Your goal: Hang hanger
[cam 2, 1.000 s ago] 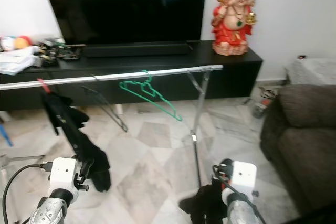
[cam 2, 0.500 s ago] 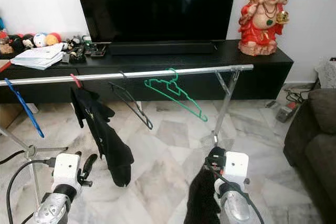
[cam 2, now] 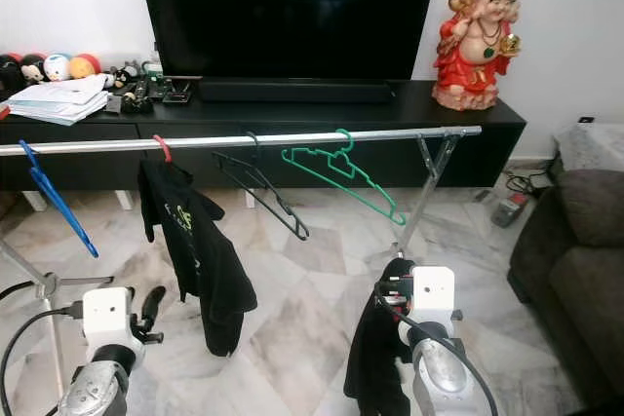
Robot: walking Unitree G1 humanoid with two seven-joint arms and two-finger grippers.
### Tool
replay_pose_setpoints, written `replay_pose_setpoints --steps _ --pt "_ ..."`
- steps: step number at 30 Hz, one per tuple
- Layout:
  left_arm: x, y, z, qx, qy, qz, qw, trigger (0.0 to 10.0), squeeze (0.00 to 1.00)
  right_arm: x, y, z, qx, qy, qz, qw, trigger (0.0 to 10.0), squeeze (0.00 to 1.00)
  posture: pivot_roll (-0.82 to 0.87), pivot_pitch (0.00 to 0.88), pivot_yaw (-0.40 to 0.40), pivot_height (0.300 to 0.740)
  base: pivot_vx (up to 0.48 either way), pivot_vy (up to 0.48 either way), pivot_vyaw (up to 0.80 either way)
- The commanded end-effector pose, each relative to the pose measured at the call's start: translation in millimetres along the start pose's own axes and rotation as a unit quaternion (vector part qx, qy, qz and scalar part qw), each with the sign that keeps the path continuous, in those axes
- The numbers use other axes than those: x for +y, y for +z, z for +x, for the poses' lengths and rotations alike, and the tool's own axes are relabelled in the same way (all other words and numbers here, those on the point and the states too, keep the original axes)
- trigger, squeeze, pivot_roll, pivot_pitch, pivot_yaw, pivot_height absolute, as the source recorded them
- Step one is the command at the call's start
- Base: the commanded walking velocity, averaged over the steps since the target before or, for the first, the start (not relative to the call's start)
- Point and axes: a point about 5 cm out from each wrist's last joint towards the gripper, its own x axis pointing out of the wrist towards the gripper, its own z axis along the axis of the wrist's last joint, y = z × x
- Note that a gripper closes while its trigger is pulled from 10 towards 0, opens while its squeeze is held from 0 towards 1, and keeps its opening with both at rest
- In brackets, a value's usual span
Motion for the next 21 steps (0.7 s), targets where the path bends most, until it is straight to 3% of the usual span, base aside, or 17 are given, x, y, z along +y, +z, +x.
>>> replay_pose_setpoints --steps 1,6,11,21 --pt "-4.9 2.8 0.5 -0.003 0.000 -0.007 1.000 10.0 0.00 -3.8 2.9 1.6 -0.004 0.001 -0.010 1.000 10.0 0.00 0.07 0.000 -0.041 0.740 0.000 0.480 0.00" --pt "-7.0 5.9 0.4 -0.007 0.002 -0.011 1.000 10.0 0.00 -2.1 7.5 6.0 -0.012 0.011 -0.021 1.000 10.0 0.00 0.08 0.000 -0.044 0.740 0.000 0.480 0.00" --pt "-2.9 7.8 1.2 -0.009 0.019 -0.026 0.999 10.0 0.00 -1.1 8.3 5.5 -0.018 0.013 -0.029 0.999 10.0 0.00 0.08 0.000 -0.042 0.740 0.000 0.452 0.57" --pt "-7.6 10.1 -0.8 -0.009 -0.005 -0.021 1.000 10.0 0.00 -11.3 0.4 2.8 -0.007 -0.002 -0.030 1.000 10.0 0.00 0.08 0.000 -0.030 0.740 0.000 0.000 0.80"
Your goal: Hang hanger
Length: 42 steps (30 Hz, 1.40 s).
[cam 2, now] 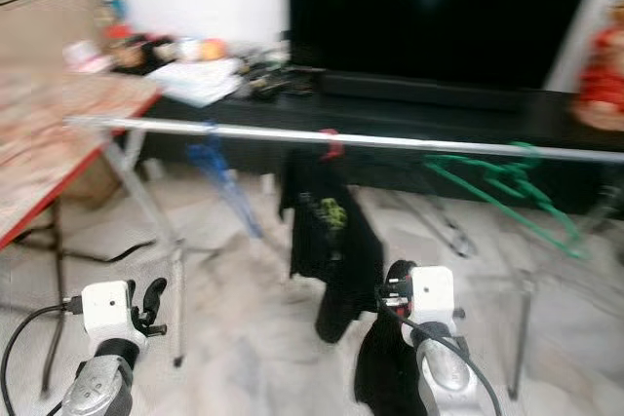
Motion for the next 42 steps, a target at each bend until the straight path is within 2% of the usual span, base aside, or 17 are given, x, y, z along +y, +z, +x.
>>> replay_pose_setpoints --steps 1,4,6,10,19,31,37,42 --pt "-3.9 4.8 1.9 -0.005 -0.012 -0.006 1.000 10.0 0.00 -7.2 9.3 2.0 -0.022 -0.010 -0.006 1.000 10.0 0.00 0.08 0.000 -0.030 0.740 0.000 0.000 0.80" --pt "-4.3 4.6 2.5 -0.001 -0.015 -0.003 1.000 10.0 0.00 -8.9 6.5 1.2 -0.017 -0.014 -0.005 1.000 10.0 0.00 0.08 0.000 -0.026 0.740 0.000 0.000 0.80" --pt "-6.4 3.4 2.9 0.007 -0.026 0.009 1.000 10.0 0.00 -9.6 4.7 0.2 -0.015 -0.019 0.009 1.000 10.0 0.00 0.08 0.000 -0.021 0.740 0.000 0.000 0.00" --pt "-8.8 3.0 2.7 0.009 -0.038 0.020 0.999 10.0 0.00 -11.0 1.6 -1.4 -0.012 -0.024 0.012 1.000 10.0 0.00 0.08 0.000 -0.013 0.740 0.000 -0.064 0.00" --pt "-9.3 4.2 2.7 0.011 -0.046 0.026 0.999 10.0 0.00 -15.5 -9.9 -5.0 0.006 -0.042 0.018 0.999 10.0 0.00 0.07 0.000 -0.004 0.740 0.000 -0.475 0.00" --pt "-9.4 5.0 2.5 0.012 -0.044 0.023 0.999 10.0 0.00 -15.0 -9.6 -2.7 0.006 -0.028 0.017 0.999 10.0 0.00 0.07 0.000 -0.006 0.740 0.000 -0.470 0.00" --pt "-10.2 3.4 2.1 0.018 -0.046 0.013 0.999 10.0 0.00 -15.1 -23.8 -3.8 0.037 -0.011 0.006 0.999 10.0 0.00 0.07 0.000 -0.007 0.740 0.000 -0.047 0.00" --pt "-10.1 3.6 2.9 0.020 -0.043 0.009 0.999 10.0 0.00 -16.8 -44.5 -6.4 0.081 -0.007 0.007 0.997 10.0 0.00 0.06 0.000 0.002 0.740 0.000 0.000 0.00"
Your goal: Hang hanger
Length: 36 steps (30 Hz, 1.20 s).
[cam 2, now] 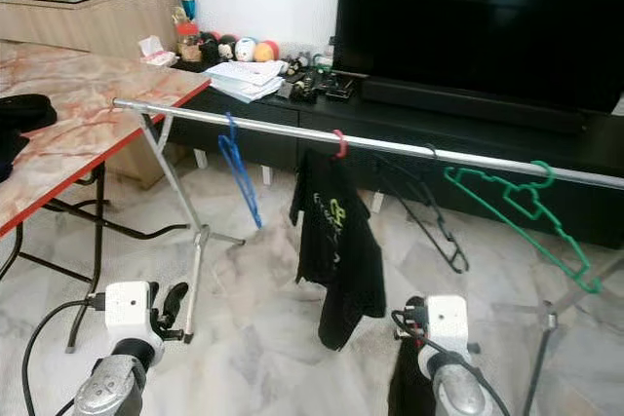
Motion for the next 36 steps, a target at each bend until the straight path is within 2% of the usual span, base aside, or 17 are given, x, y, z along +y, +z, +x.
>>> replay_pose_setpoints --steps 1,3,11,16,20,23,26,29,32,36 --pt "7.8 1.6 0.7 0.003 0.011 0.000 1.000 10.0 0.00 5.9 3.0 4.3 -0.007 0.010 -0.001 1.000 10.0 0.00 0.06 0.000 0.002 0.740 0.000 0.000 0.00" --pt "8.0 2.1 0.9 0.005 0.008 0.004 1.000 10.0 0.00 5.2 -7.5 4.4 0.018 0.004 0.011 1.000 10.0 0.00 0.07 0.000 0.008 0.740 0.000 0.000 0.00" --pt "10.3 4.1 -0.3 0.003 0.009 0.011 1.000 10.0 0.00 13.3 -30.8 0.2 0.064 0.018 0.038 0.997 10.0 0.00 0.09 0.000 -0.001 0.740 0.000 0.000 0.00" --pt "11.1 3.1 -1.4 0.004 0.008 0.011 1.000 10.0 0.00 12.9 -40.7 -2.6 0.083 0.015 0.047 0.995 10.0 0.00 0.09 0.000 -0.001 0.740 0.170 0.000 0.00" --pt "11.0 2.8 -3.0 0.005 0.002 0.017 1.000 10.0 0.00 10.4 -54.2 -8.1 0.115 0.002 0.054 0.992 10.0 0.00 0.10 0.000 -0.002 0.740 0.316 0.000 0.00" --pt "10.6 3.6 -4.5 0.004 -0.006 0.023 1.000 10.0 0.00 5.0 -65.2 -14.1 0.137 -0.032 0.094 0.986 10.0 0.00 0.11 0.000 -0.003 0.740 0.328 0.000 0.00" --pt "11.3 3.7 -5.1 0.003 -0.003 0.013 1.000 10.0 0.00 1.5 -75.3 -20.1 0.162 -0.051 0.111 0.979 10.0 0.00 0.11 0.000 -0.005 0.740 0.336 0.000 0.00" --pt "11.9 5.0 -4.1 0.002 0.007 -0.012 1.000 10.0 0.00 2.6 -87.3 -27.8 0.195 -0.053 0.098 0.974 10.0 0.00 0.11 0.000 -0.007 0.740 0.345 0.000 0.00" --pt "11.8 7.6 -3.0 -0.002 0.005 -0.003 1.000 10.0 0.00 4.6 -95.4 -33.4 0.216 -0.051 0.100 0.970 10.0 0.00 0.12 0.000 -0.013 0.740 0.350 0.000 0.00" --pt "12.1 9.9 -3.5 -0.006 0.009 -0.005 1.000 10.0 0.00 8.3 -106.0 -41.5 0.244 -0.035 0.078 0.966 10.0 0.00 0.12 0.000 -0.018 0.740 0.353 0.000 0.00"
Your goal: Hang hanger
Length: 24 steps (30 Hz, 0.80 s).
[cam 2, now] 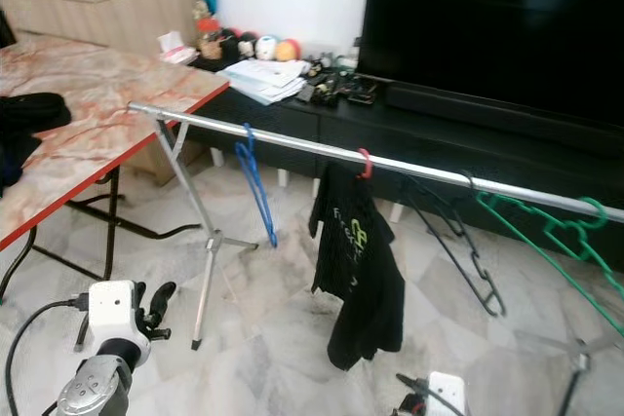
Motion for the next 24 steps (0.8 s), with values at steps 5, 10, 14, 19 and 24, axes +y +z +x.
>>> replay_pose_setpoints --steps 5,10,14,19,24 --pt "-8.3 10.4 3.1 -0.016 -0.010 -0.012 1.000 10.0 0.00 -5.9 -17.0 -4.8 0.034 0.002 -0.014 0.999 10.0 0.00 0.13 0.000 -0.021 0.740 0.353 0.000 0.00" --pt "-9.1 12.0 3.2 -0.019 -0.010 -0.009 1.000 10.0 0.00 -10.9 -25.6 -7.6 0.053 -0.005 -0.017 0.998 10.0 0.00 0.13 0.000 -0.029 0.740 0.352 0.000 0.00" --pt "-9.2 13.5 3.2 -0.021 -0.011 -0.006 1.000 10.0 0.00 -17.7 -33.4 -11.1 0.068 -0.013 -0.016 0.997 10.0 0.00 0.13 0.000 -0.030 0.740 0.353 0.000 0.00" --pt "-11.3 14.5 3.6 -0.022 -0.016 -0.007 1.000 10.0 0.00 -25.7 -36.0 -13.3 0.074 -0.026 -0.015 0.997 10.0 0.00 0.13 0.000 -0.028 0.740 0.355 0.000 0.00" --pt "-12.3 15.0 4.1 -0.024 -0.019 -0.007 1.000 10.0 0.00 -22.7 -34.2 -12.2 0.069 -0.023 -0.014 0.997 10.0 0.00 0.13 0.000 -0.030 0.740 0.352 0.000 0.00"
